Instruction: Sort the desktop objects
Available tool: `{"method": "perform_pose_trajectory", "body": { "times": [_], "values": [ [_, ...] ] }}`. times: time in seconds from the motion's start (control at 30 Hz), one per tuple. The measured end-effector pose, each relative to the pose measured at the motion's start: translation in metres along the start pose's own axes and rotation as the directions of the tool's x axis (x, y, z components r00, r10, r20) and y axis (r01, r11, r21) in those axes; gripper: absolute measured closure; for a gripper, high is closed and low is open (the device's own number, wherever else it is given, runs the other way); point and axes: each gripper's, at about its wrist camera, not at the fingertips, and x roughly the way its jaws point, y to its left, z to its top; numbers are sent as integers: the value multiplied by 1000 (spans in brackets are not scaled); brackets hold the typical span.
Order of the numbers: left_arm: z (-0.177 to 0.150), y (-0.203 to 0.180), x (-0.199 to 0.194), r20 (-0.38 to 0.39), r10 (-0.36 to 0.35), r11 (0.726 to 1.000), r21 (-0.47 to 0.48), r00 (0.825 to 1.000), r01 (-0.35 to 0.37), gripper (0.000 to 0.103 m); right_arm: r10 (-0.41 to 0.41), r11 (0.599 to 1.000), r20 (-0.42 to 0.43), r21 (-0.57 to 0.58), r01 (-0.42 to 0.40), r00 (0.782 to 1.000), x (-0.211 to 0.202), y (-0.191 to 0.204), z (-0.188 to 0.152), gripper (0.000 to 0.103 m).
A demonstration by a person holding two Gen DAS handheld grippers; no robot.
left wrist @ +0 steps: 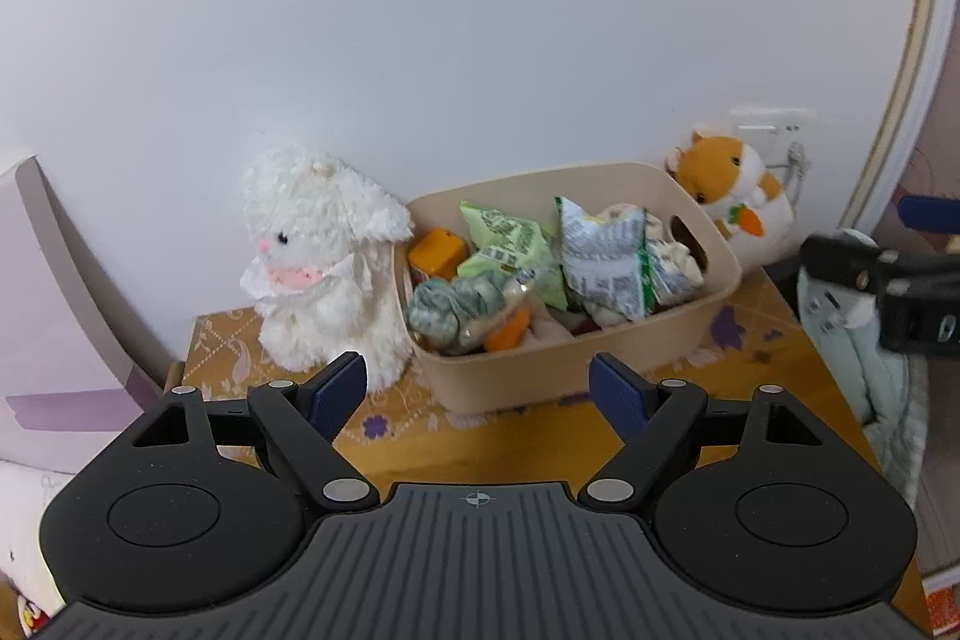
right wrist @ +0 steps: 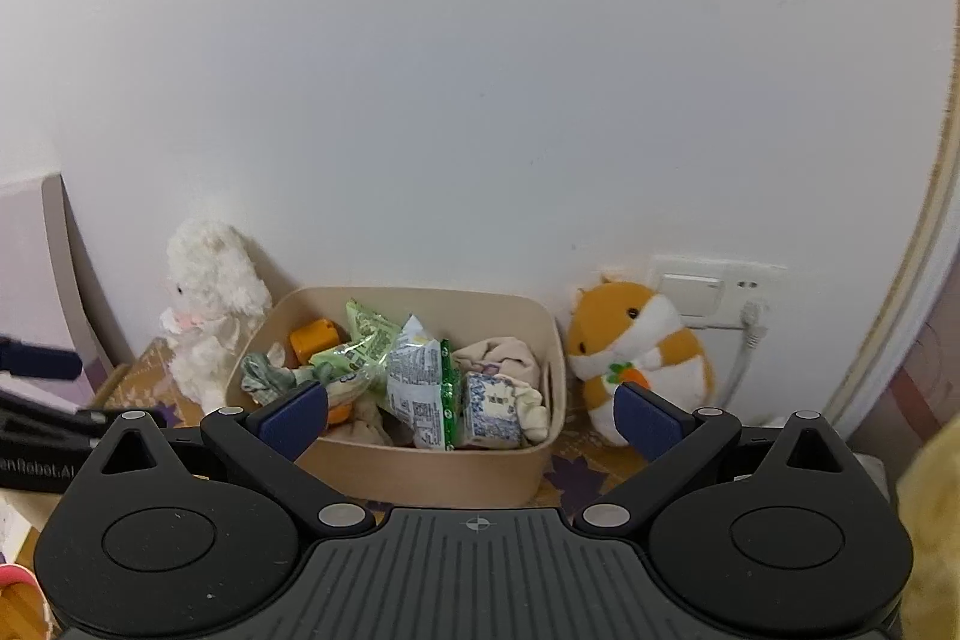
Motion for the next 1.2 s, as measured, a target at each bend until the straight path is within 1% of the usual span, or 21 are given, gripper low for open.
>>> {"method": "perform_pose_trajectory", "body": {
  "times": [0.17,0.33,0.47,0.53,0.63,0.77,0.87,0.97,1.03,1.2],
  "values": [
    [-25,-1,-32,-20,14,999,-37,1000,-14,20,-5,1000,9,-1,5,1000,-42,-4,-12,0],
    [-43,-3,-65,-7,56,998,-32,998,-56,20,-5,1000,-4,26,6,1000,-75,-10,-24,0],
    [-55,-4,-92,-3,64,997,-41,998,-64,20,26,999,-5,28,-26,1000,-100,-11,-32,0],
    [-61,-7,-107,10,73,997,-38,997,-73,20,28,1000,1,12,-28,1000,-113,-9,-37,0],
    [-70,-11,-125,5,60,998,-35,998,-59,20,24,999,4,-28,-24,1000,-131,-4,-44,0],
    [-80,-15,-147,4,48,998,-42,999,-48,20,45,999,-15,-25,-45,999,-151,0,-52,0],
    [-88,-17,-162,-3,42,998,-53,999,-42,20,44,998,-13,-41,-44,999,-166,3,-57,0],
    [-95,-19,-175,-14,30,997,-68,999,-31,20,36,999,-18,-33,-37,999,-177,2,-62,0],
    [-100,-20,-183,-27,10,997,-78,1000,-12,20,27,999,-20,-27,-28,999,-185,0,-64,0],
    [-112,-24,-199,-51,4,998,-59,999,-7,20,-3,1000,-21,-26,2,1000,-203,-5,-72,0]
  ]
}}
